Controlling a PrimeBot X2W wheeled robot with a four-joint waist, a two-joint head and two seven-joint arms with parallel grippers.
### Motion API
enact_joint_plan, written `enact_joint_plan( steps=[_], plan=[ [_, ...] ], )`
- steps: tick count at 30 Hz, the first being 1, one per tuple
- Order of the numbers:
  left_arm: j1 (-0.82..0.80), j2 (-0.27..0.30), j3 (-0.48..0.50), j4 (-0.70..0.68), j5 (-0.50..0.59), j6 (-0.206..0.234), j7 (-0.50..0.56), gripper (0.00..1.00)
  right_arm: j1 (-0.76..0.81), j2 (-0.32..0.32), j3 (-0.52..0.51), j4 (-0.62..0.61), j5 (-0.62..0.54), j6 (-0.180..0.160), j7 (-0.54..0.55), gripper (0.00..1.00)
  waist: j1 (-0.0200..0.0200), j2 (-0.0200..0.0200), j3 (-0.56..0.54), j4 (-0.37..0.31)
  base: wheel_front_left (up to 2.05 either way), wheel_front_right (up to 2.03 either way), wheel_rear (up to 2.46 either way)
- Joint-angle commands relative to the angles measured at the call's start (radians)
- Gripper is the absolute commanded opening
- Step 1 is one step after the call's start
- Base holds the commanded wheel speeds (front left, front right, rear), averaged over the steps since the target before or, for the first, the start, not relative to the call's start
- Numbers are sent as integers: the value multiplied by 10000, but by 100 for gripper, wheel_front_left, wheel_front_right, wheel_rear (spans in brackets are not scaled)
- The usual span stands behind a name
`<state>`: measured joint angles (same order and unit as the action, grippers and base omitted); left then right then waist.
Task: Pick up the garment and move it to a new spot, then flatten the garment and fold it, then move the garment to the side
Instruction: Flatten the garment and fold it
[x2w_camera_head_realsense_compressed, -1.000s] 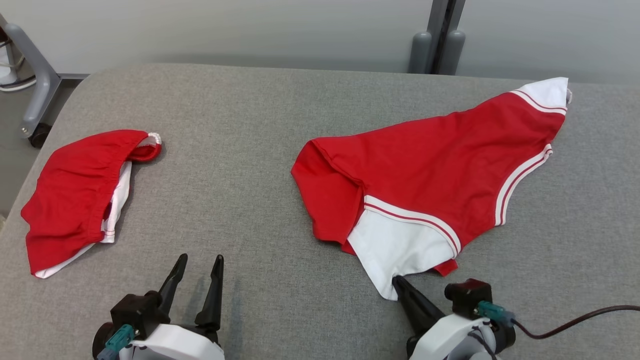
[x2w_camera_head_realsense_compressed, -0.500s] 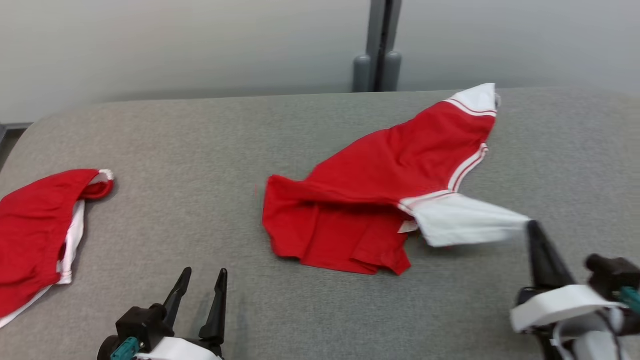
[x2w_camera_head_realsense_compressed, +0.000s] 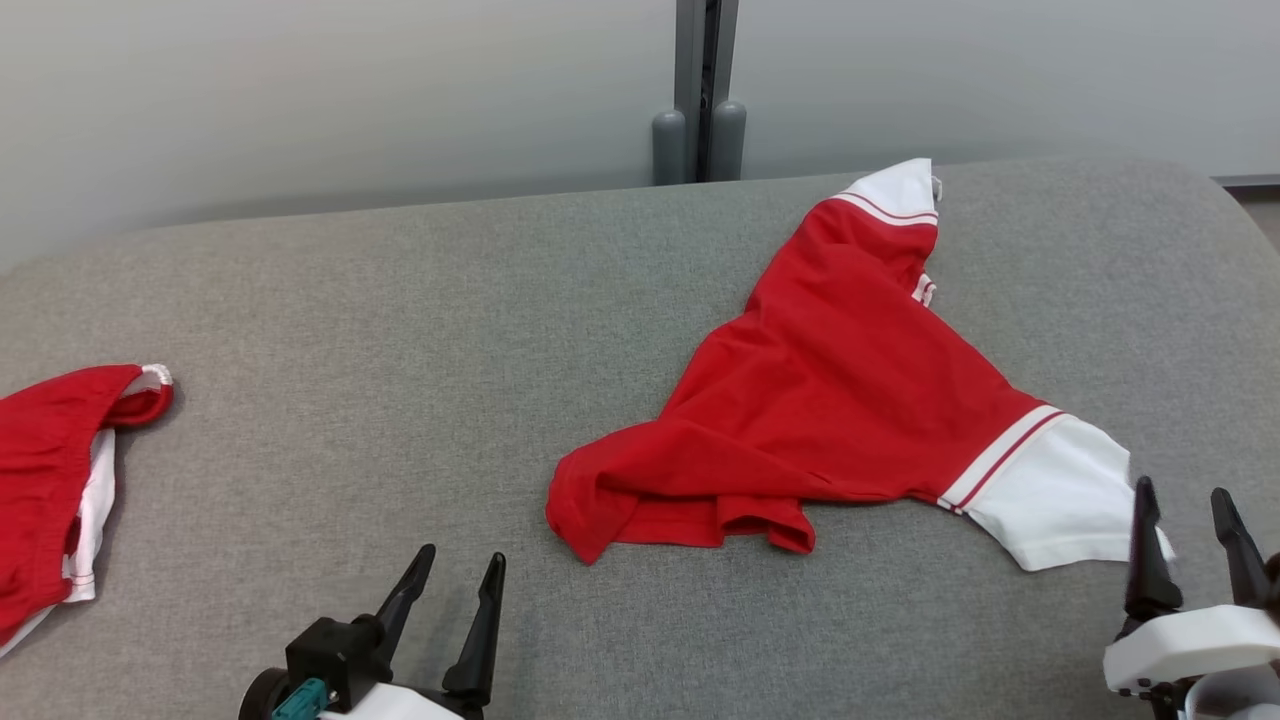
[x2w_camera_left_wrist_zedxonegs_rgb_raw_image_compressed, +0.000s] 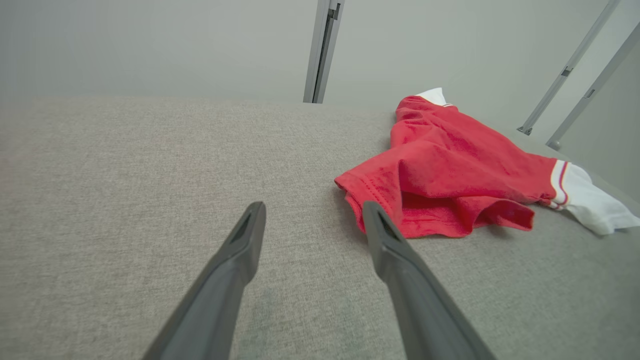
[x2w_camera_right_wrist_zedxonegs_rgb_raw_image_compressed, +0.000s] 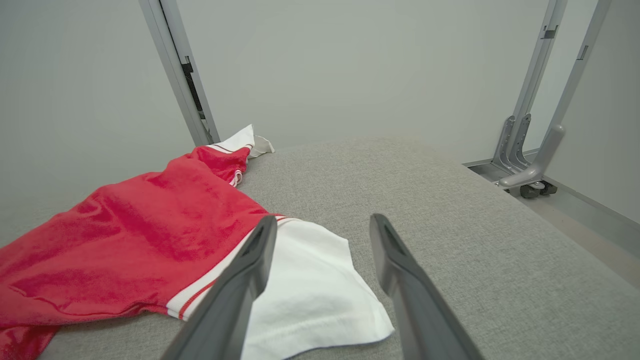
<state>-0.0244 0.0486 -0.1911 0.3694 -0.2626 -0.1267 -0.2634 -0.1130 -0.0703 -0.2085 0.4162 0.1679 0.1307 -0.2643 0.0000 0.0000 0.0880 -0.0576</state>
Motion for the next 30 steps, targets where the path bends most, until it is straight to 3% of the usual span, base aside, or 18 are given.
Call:
enact_joint_plan(
  steps=[1, 13, 26, 27, 28, 29, 30],
  plan=[
    [-78, 41, -76, 45, 38, -36, -18, 100, 11, 69, 118, -134, 43, 1, -3, 100, 0, 0, 141, -60, 0, 0, 0],
    [-1208, 40, -773, 602, -810, -42, -18, 100, -495, 166, 1672, -469, 918, 1, -3, 100, 0, 0, 1119, -432, 0, 0, 0],
    [-2705, 279, -2314, 2030, -3983, -46, 94, 100, -697, 173, 2197, -518, 1152, 1, -3, 100, 0, 0, 1573, -737, 0, 0, 0],
    [-2813, 324, -2491, 2085, -4168, -47, 114, 73, -714, 169, 2229, -514, 1174, 1, -3, 100, 0, 0, 1576, -741, 0, 0, 0],
    [-2942, 408, -2694, 2096, -4289, -47, 108, 27, -728, 169, 2249, -500, 1204, 1, -3, 100, 0, 0, 1580, -742, 0, 0, 0],
    [-3056, 497, -2819, 2070, -4410, -47, 80, 0, -748, 169, 2265, -491, 1236, 1, -3, 100, 0, 0, 1585, -739, 0, 0, 0],
    [-3159, 590, -2926, 2036, -4458, -48, 47, 0, -770, 170, 2275, -484, 1237, 1, -3, 100, 0, 0, 1585, -733, 0, 0, 0]
  ],
)
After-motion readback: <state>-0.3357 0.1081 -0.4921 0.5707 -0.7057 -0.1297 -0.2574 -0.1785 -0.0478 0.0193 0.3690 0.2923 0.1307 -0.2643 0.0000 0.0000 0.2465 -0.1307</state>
